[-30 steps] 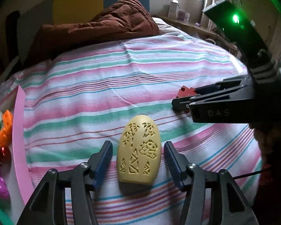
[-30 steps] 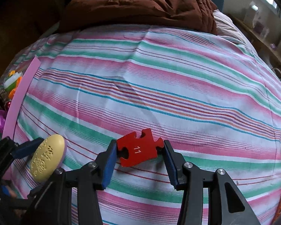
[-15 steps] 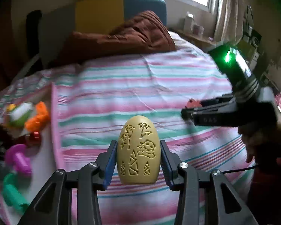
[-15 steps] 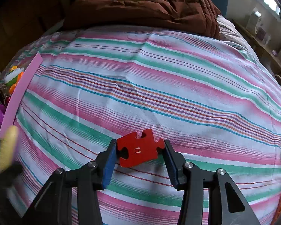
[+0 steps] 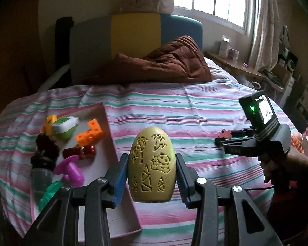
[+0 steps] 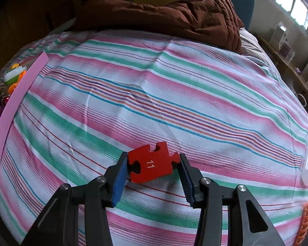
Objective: Organize rigid objects
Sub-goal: 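Carry the yellow mold into the tray and release it with left gripper while right gripper carries the puzzle piece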
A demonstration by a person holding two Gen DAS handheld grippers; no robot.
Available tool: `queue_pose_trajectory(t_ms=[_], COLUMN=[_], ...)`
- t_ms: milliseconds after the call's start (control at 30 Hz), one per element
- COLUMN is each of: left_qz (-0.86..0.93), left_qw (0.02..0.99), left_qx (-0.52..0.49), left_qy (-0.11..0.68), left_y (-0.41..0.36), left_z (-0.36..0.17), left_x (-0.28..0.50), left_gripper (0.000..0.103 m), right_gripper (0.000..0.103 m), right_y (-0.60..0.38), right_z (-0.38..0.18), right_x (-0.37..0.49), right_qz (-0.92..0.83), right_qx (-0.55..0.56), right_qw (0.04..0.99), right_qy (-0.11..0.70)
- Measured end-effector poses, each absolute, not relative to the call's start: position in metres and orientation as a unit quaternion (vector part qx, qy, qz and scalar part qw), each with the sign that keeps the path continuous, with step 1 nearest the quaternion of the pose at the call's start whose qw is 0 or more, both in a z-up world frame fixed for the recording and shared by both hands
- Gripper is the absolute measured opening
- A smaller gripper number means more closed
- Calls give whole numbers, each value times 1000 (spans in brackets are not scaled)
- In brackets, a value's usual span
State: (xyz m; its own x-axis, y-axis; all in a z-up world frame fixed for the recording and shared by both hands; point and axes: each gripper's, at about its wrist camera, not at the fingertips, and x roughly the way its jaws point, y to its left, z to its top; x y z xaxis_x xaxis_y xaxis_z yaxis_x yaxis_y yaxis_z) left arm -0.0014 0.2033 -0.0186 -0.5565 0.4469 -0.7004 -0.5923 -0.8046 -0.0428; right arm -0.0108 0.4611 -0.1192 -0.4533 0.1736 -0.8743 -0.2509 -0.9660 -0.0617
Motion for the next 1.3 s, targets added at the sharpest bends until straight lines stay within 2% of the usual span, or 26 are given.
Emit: queue_pose_trajectory(t_ms=[333, 667, 900, 1200, 1300], left_qz=[881, 877, 861, 847, 850], left_qw=[258, 232, 260, 241, 241], left_qx=[-388, -421, -438, -473, -467], left_qy=[78, -1, 8, 30, 30], left_y=[162, 83, 110, 126, 121], left_z=[-31, -38, -51, -82, -80], left_x=[-14, -27, -35, -47, -46], left_gripper=[44, 44, 44, 44, 47], right_gripper=[48, 48, 48, 48, 48], right_y=[459, 459, 458, 458, 457], right_z=[-120, -120, -120, -120, -120], right_x=[-10, -9, -9, -10, -11], right_qz=[854, 853, 853, 852, 852], right_qx=[-504, -504, -505, -506, -506], right_qw=[128, 130, 132, 130, 130], right_qy=[34, 31, 28, 28, 28])
